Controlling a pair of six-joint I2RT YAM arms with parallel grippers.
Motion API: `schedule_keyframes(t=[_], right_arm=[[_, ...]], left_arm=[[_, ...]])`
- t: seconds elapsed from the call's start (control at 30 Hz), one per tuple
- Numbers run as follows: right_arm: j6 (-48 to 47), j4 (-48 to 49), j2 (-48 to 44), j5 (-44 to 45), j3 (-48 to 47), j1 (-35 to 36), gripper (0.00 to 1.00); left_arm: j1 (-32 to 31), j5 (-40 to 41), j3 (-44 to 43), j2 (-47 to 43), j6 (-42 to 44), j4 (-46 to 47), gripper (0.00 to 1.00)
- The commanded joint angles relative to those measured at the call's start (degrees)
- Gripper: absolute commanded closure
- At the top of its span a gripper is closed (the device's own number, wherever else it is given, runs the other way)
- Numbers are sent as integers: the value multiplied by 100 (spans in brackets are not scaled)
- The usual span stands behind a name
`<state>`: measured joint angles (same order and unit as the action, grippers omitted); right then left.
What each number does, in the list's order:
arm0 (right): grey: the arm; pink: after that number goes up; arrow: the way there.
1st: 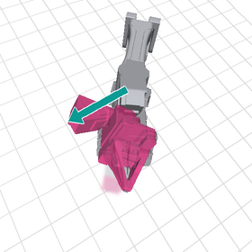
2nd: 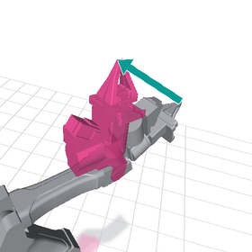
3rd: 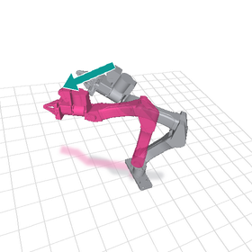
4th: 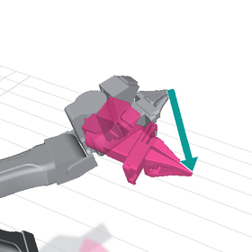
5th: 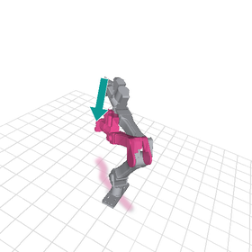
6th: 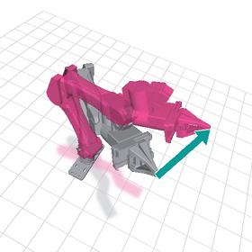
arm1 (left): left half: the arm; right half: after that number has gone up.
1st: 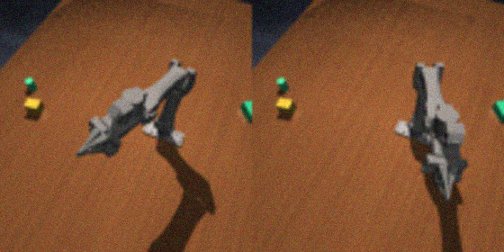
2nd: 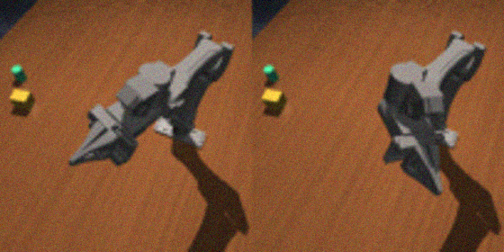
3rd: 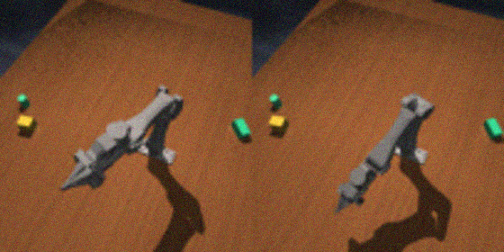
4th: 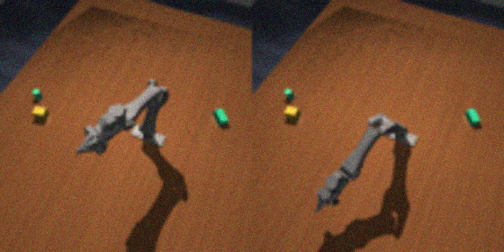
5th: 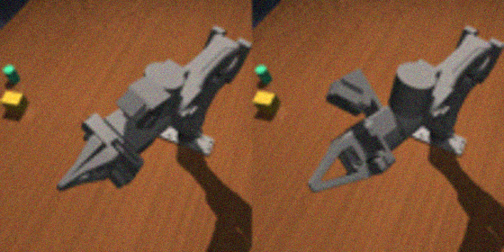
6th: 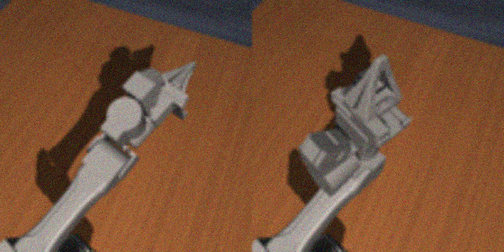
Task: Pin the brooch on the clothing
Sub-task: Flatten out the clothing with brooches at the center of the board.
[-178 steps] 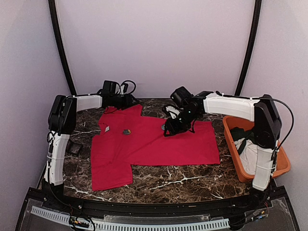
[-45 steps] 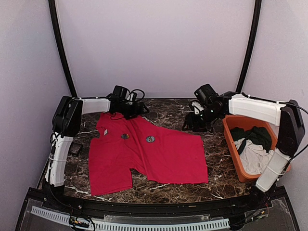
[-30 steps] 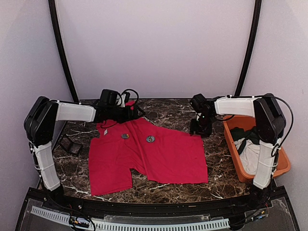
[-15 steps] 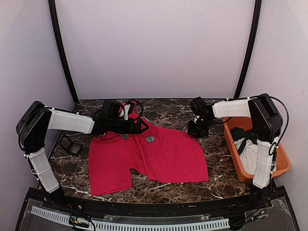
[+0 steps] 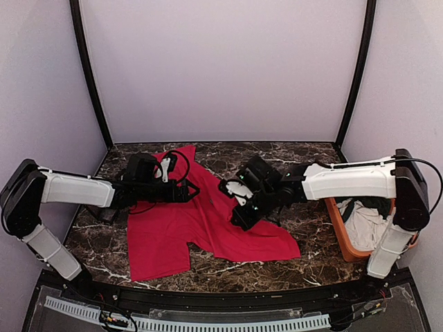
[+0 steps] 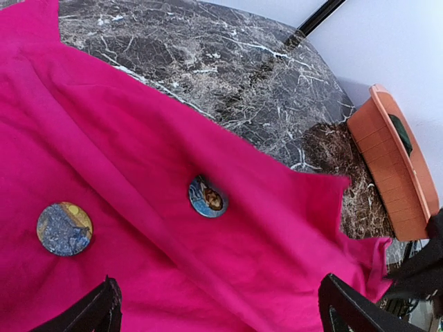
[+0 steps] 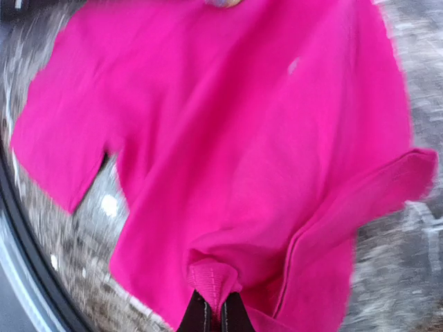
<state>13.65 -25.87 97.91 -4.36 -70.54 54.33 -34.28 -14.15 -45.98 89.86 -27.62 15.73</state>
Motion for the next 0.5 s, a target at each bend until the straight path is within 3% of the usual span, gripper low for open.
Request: schedule_keyframes(t=[0.0, 0.17, 0.33, 0.47], right_arm=[[-464, -606, 306, -278, 128, 650, 91], [-209, -900, 212, 45, -247, 712, 61], [284, -767, -223, -79, -539, 303, 51], [897, -831, -87, 183, -615, -93, 49]], left_arm=[[-34, 318, 355, -645, -96, -82, 1], [-35, 504, 519, -1062, 6, -357, 1], [-35, 472, 577, -1142, 16, -427, 1], [-55, 471, 635, -1188, -10, -397, 1]])
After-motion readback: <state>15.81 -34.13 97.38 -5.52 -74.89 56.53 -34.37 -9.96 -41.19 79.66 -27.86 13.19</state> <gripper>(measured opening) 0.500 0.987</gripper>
